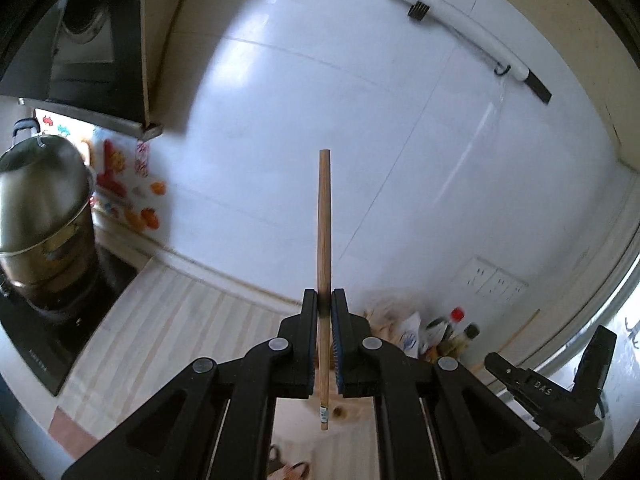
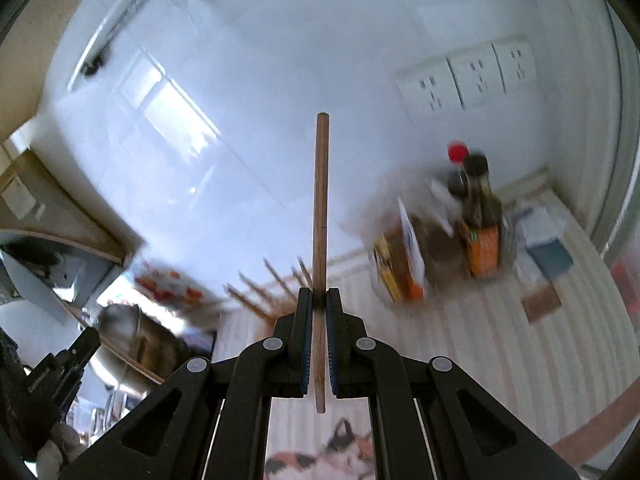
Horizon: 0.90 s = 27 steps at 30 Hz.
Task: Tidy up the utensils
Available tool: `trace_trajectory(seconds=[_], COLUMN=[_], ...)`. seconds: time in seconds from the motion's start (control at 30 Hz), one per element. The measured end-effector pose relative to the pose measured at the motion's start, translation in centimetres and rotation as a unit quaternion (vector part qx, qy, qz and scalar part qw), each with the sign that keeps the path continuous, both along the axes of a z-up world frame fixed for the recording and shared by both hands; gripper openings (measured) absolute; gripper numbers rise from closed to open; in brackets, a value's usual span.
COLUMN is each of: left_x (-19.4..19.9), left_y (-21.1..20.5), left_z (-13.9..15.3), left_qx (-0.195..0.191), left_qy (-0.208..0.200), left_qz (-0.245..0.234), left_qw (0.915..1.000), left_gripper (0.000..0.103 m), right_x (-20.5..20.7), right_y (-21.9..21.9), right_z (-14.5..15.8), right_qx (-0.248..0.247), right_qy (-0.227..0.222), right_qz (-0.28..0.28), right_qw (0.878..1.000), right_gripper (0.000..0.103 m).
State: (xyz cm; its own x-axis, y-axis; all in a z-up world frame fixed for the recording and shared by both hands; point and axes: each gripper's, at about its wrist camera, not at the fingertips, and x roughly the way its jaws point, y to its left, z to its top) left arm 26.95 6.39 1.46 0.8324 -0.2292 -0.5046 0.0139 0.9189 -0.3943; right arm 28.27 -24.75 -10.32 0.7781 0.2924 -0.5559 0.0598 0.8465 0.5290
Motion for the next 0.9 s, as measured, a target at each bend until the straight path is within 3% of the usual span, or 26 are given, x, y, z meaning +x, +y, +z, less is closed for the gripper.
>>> trace_trajectory(seconds=[0.23,0.37,0.5,0.9], left_x=[4.6,7.9,10.1,11.1], left_y=[-1.7,-2.3,-3.3,-5.0], left_z=[-1.0,-3.3,-5.5,-7.4], left_qx=[0.013,0.003,0.022,0.075], left_qy=[-0.025,0.003,0.031,0.074], left_qz=[0.019,0.012,-0.004,-0.037], left_qw=[0.9994,0.9999,0.9993,0.9937], left_gripper=[0.004,0.004,0.004,0.006], right_x=[5.6,8.6,10.3,11.4], right_y=[0.6,1.5,2.3,4.3], right_z=[1.4,-0.3,-1.9,-4.6], right_qx=[-0.012,-0.018,-0.02,-0.038], right_qy=[-0.024,-0.014,-0.001,0.036], right_qz=[-0.029,-0.035,-0.032,0.012], right_qw=[0.999,0.999,0.999,0.999], right_gripper=[0.007,0.007,0.007,0.008])
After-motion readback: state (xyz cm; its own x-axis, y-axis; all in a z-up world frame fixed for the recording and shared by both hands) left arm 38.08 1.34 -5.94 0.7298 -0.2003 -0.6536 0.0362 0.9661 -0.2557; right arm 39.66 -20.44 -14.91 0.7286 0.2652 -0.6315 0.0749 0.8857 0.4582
